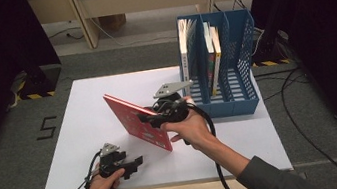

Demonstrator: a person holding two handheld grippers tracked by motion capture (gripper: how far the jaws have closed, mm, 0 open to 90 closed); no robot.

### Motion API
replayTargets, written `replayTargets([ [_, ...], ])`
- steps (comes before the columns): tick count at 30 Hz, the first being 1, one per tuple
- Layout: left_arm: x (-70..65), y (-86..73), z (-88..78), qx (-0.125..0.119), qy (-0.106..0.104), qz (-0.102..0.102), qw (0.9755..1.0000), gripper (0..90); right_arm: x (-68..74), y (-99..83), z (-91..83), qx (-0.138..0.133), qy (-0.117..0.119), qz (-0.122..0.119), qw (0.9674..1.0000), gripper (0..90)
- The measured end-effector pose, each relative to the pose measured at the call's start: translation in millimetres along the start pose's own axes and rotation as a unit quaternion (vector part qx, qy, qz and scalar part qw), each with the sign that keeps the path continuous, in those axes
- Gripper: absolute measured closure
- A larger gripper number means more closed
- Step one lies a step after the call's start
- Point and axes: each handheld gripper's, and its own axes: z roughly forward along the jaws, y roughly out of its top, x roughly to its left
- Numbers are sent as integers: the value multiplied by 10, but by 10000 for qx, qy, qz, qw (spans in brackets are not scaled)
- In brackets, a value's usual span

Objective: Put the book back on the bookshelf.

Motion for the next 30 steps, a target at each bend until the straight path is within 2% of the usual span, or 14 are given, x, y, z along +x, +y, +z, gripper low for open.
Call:
replayTargets([
  [3, 82, 26, -4, -21, 103, -51, 9999, 216, -92, -20, -8, -175, 34, 317, 9993, 699],
  [4, 108, 32, -3, -56, 107, -76, 9999, 218, -137, -37, -10, -271, 54, 498, 9984, 699],
  [7, 161, 48, -16, -45, 137, -99, 9998, 217, -237, -76, -14, -439, 86, 756, 9961, 695],
  [9, 184, 54, -23, -36, 151, -144, 9998, 217, -298, -100, -12, -553, 150, 991, 9934, 685],
  [13, 182, 51, -18, -52, 138, -113, 9998, 213, -342, -148, 34, -537, 60, 1044, 9931, 619],
  [16, 183, 52, -23, -30, 134, -126, 9998, 213, -359, -172, 69, -564, 86, 1114, 9921, 519],
  [19, 182, 50, -23, -34, 122, -118, 9998, 213, -365, -183, 72, -616, 27, 1115, 9918, 501],
  [21, 182, 50, -22, -31, 121, -108, 9999, 211, -361, -195, 70, -613, 18, 1095, 9921, 506],
  [22, 182, 48, -20, -45, 110, -110, 9999, 211, -351, -206, 70, -650, -10, 1102, 9918, 562],
  [24, 182, 50, -23, -26, 128, -103, 9999, 211, -346, -216, 71, -589, -33, 992, 9933, 632],
  [25, 181, 49, -23, -29, 122, -104, 9999, 211, -352, -233, 71, -711, 9, 1008, 9924, 675],
  [30, 181, 48, -20, -38, 101, -105, 9999, 210, -353, -301, 56, -849, 32, 996, 9914, 708],
])
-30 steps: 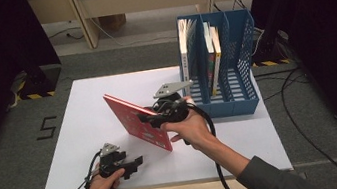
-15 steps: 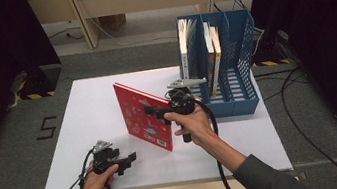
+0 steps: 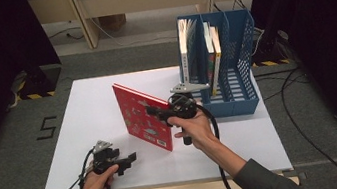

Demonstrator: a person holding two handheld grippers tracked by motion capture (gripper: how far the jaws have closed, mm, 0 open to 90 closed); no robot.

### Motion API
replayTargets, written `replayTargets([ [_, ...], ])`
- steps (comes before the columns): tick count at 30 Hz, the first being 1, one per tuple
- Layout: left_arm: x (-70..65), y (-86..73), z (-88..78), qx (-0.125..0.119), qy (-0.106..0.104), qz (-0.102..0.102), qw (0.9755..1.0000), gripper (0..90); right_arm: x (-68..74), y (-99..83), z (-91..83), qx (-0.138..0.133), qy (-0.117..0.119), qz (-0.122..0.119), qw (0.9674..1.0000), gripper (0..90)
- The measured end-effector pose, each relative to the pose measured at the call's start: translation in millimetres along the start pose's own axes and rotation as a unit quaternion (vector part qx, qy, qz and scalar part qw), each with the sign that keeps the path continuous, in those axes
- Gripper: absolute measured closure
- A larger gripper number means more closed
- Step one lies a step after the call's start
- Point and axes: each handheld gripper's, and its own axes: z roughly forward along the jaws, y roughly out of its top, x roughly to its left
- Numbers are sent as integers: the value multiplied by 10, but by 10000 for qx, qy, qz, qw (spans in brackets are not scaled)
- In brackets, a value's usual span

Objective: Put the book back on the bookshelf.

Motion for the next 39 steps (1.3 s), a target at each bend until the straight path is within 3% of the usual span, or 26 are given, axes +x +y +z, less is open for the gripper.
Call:
replayTargets([
  [5, 1, 0, -1, 3, -10, 7, 10000, 209, -34, -55, 2, -121, 167, 186, 9996, 688],
  [11, 10, 3, -2, -4, -39, -54, 10000, 208, -69, -70, -15, -134, 64, 246, 9996, 710],
  [15, 57, 19, -14, -18, -105, -248, 9996, 214, -160, -28, -29, -330, 57, 607, 9976, 734],
  [17, 99, 28, -23, -44, -84, -318, 9995, 212, -226, -2, -64, -503, 143, 901, 9946, 744],
  [21, 198, 51, -42, -98, -39, -515, 9986, 215, -277, 22, -163, -653, 163, 1036, 9923, 754],
  [25, 282, 70, -61, -173, 55, -656, 9977, 212, -302, 46, -290, -683, 68, 1139, 9911, 753],
  [26, 300, 76, -64, -196, 86, -692, 9974, 212, -307, 55, -329, -681, 20, 1071, 9919, 752],
  [29, 360, 108, -89, -289, 225, -662, 9971, 209, -325, 84, -462, -752, -48, 1101, 9911, 745],
  [31, 406, 124, -103, -338, 410, -507, 9973, 204, -337, 103, -562, -847, -129, 1104, 9902, 743],
  [34, 473, 137, -120, -376, 582, -516, 9963, 204, -360, 133, -729, -924, -228, 1099, 9894, 744],
  [39, 489, 140, -117, -352, 553, -582, 9961, 200, -409, 206, -1037, -1249, -385, 1269, 9833, 744],
])
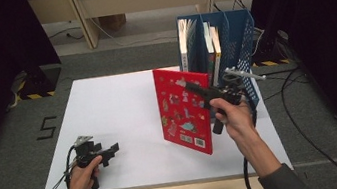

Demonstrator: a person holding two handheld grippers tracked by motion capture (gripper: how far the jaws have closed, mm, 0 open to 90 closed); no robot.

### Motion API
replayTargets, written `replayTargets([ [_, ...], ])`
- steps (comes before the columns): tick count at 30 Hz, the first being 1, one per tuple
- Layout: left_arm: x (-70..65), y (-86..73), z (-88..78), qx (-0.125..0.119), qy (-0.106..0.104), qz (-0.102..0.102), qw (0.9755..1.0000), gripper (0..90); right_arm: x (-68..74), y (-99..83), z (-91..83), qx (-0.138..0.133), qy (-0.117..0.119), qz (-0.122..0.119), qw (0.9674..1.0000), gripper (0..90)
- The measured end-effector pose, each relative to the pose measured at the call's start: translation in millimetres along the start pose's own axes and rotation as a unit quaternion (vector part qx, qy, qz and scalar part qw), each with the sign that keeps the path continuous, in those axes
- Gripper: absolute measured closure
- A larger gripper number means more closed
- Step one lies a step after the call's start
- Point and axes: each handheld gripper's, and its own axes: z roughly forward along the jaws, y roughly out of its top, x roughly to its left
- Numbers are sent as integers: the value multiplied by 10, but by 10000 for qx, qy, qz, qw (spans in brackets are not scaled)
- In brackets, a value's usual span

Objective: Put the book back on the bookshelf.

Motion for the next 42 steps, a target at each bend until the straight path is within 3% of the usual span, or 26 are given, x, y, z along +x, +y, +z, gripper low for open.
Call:
replayTargets([
  [8, 47, -2, 18, 64, -73, -214, 9997, 199, -77, 278, -557, -617, -308, 64, 9976, 744],
  [11, 63, 1, 20, 57, -46, -297, 9995, 199, -127, 376, -798, -856, -502, 71, 9950, 744],
  [15, 88, 20, 9, -10, 43, -296, 9996, 198, -230, 495, -1133, -1262, -804, 175, 9886, 745],
  [18, 85, 41, 6, -117, 223, -67, 9997, 196, -343, 559, -1348, -1482, -1071, 258, 9828, 744],
  [19, 76, 51, 2, -148, 336, 108, 9993, 193, -383, 579, -1405, -1531, -1147, 284, 9811, 743],
  [21, 35, 71, -8, -266, 637, 596, 9958, 188, -463, 622, -1491, -1617, -1343, 306, 9772, 741],
  [22, 22, 81, -11, -302, 690, 735, 9944, 184, -494, 645, -1523, -1633, -1402, 322, 9760, 740],
  [25, 21, 97, 6, -275, 793, 906, 9924, 176, -567, 735, -1577, -1739, -1571, 332, 9716, 739],
  [28, 65, 67, 89, 158, 533, 833, 9950, 170, -591, 850, -1574, -1833, -1654, 313, 9685, 740],
  [29, 70, 32, 129, 273, 508, 890, 9944, 171, -601, 892, -1564, -1859, -1672, 301, 9678, 740],
  [31, 9, 5, 148, 345, 664, 1279, 9890, 146, -623, 974, -1537, -1946, -1710, 329, 9653, 741],
  [32, -6, 3, 152, 334, 686, 1329, 9882, 142, -640, 1016, -1521, -1983, -1720, 333, 9644, 740],
  [42, -1, 1, 155, 322, 632, 1285, 9892, 141, -769, 1390, -1280, -2234, -1878, 403, 9556, 740],
])
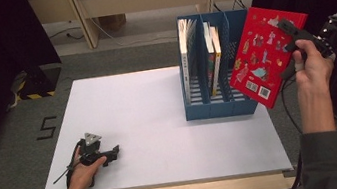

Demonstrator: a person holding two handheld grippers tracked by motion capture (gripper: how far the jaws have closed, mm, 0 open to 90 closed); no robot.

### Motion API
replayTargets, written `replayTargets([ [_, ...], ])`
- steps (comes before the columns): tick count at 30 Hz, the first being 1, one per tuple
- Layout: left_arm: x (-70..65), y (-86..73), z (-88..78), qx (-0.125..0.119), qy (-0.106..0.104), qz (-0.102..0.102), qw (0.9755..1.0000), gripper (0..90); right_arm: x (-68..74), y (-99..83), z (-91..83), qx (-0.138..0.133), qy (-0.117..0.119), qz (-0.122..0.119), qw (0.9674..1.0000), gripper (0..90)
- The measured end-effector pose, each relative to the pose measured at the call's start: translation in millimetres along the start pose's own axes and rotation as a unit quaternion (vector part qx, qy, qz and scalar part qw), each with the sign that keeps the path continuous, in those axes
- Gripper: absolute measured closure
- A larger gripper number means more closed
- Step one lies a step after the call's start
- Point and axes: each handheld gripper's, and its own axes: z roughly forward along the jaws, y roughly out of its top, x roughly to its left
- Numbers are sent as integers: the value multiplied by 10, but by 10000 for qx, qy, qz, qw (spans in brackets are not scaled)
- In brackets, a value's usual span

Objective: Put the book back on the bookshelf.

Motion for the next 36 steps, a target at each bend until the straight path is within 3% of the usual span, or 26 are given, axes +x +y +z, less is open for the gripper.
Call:
replayTargets([
  [4, -1, 0, -1, 2, 2, 3, 10000, 141, -35, 35, 153, -70, -145, 133, 9998, 739],
  [13, 1, -3, -3, -9, -10, -9, 10000, 142, -59, 104, 480, -170, -315, 126, 9993, 738],
  [21, -1, -3, -6, 8, -3, 4, 10000, 142, -142, 165, 640, -334, -603, 237, 9973, 731],
  [36, -3, -9, -11, -9, -23, 4, 10000, 143, -162, 106, 1004, -360, -788, 62, 9962, 731],
])
